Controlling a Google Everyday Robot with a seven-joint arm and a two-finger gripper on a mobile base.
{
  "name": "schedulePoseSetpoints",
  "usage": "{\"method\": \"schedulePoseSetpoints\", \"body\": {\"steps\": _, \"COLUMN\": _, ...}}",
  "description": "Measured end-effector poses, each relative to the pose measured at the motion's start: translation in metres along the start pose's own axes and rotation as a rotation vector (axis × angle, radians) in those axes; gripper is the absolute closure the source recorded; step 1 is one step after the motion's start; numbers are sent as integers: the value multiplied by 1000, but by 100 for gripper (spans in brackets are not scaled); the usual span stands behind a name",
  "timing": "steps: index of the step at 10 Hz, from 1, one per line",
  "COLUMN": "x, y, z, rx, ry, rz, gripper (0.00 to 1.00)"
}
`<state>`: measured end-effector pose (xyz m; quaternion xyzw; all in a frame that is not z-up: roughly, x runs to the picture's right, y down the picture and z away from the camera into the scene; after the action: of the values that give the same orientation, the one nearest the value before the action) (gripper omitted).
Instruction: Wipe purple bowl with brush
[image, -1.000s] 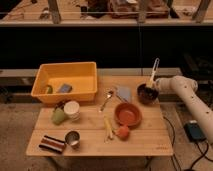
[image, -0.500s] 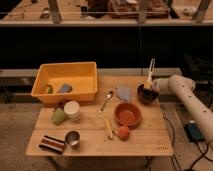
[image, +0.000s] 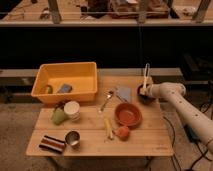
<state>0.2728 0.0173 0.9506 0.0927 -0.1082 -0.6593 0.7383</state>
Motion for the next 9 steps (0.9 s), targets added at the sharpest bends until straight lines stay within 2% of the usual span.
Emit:
{"method": "schedulePoseSetpoints", "body": {"steps": 3, "x": 10, "y": 7, "z": -24, "rx": -34, "ry": 39, "rz": -5, "gripper": 83}}
{"method": "schedulePoseSetpoints", "body": {"steps": 5, "x": 24, "y": 22, "z": -44, "rx": -58, "ry": 78, "rz": 3, "gripper": 83}}
{"method": "schedulePoseSetpoints", "body": {"steps": 7, "x": 32, "y": 27, "z": -42, "rx": -69, "ry": 95, "rz": 5, "gripper": 83}}
{"method": "schedulePoseSetpoints", "body": {"steps": 9, "x": 44, "y": 35, "z": -25, "rx": -83, "ry": 110, "rz": 2, "gripper": 83}}
